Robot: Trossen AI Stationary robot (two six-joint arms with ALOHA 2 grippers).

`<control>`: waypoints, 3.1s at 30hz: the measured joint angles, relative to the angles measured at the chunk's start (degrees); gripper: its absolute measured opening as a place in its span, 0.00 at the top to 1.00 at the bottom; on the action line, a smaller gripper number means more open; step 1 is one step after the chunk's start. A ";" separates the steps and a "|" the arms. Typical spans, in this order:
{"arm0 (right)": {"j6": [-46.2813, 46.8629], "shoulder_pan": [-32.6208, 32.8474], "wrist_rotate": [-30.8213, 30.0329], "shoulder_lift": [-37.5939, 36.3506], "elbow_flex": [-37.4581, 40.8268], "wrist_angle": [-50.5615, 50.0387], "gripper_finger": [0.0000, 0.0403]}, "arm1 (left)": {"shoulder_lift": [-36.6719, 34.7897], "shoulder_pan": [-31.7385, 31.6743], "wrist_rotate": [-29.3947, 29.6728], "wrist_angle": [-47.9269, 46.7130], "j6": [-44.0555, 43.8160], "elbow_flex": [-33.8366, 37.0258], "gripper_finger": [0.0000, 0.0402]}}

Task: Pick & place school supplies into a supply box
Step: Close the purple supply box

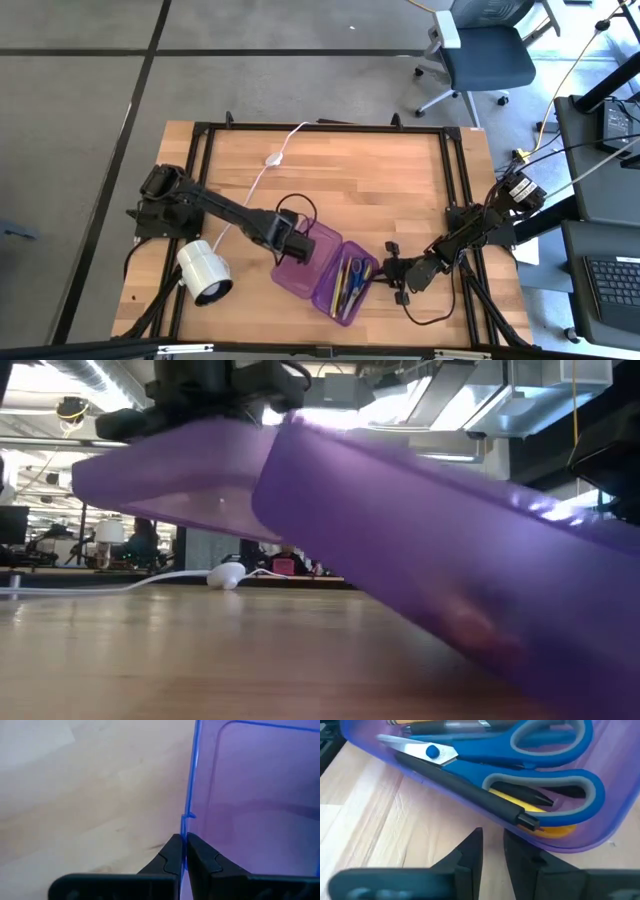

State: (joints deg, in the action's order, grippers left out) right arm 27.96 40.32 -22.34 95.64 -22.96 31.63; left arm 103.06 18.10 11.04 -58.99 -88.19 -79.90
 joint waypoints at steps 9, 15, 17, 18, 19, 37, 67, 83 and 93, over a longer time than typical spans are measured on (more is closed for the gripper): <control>0.34 -0.05 7.81 -0.25 -0.13 0.40 0.80 | -0.01 -2.89 -0.96 -5.56 4.10 -0.04 0.99; 4.67 -0.28 11.96 -4.94 -0.22 -8.38 0.80 | -0.01 -4.55 -0.91 -5.57 8.44 -0.04 0.99; 6.44 -0.29 9.27 -8.01 -0.21 -14.49 0.80 | -0.01 -5.14 -0.92 -5.58 9.85 -0.04 0.99; 7.18 -0.29 6.76 -9.53 -0.17 -17.53 0.80 | -0.01 -5.37 -0.91 -5.59 10.58 -0.04 0.99; 7.73 -0.36 3.99 -10.96 -0.09 -19.93 0.80 | -0.01 -5.62 -0.94 -5.59 11.27 -0.04 0.99; 3.88 -12.22 0.87 -14.40 -0.08 -26.79 0.80 | -0.01 -10.03 0.63 -5.92 24.44 -3.31 0.99; 1.67 -9.30 10.49 -1.76 -2.74 -2.24 0.80 | -0.01 -11.01 9.33 -4.95 37.21 -10.16 0.99; -2.77 -8.87 13.74 5.86 -11.63 -4.60 0.80 | -0.01 -7.26 12.41 1.41 42.74 -10.16 0.99; -1.02 -9.42 13.55 5.86 -11.63 -4.58 0.80 | -0.01 -2.94 15.95 2.27 39.87 -10.16 0.99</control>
State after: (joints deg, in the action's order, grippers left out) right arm 26.94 30.89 -8.79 101.49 -34.59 27.05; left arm 103.04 15.16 26.98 -56.72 -48.31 -90.06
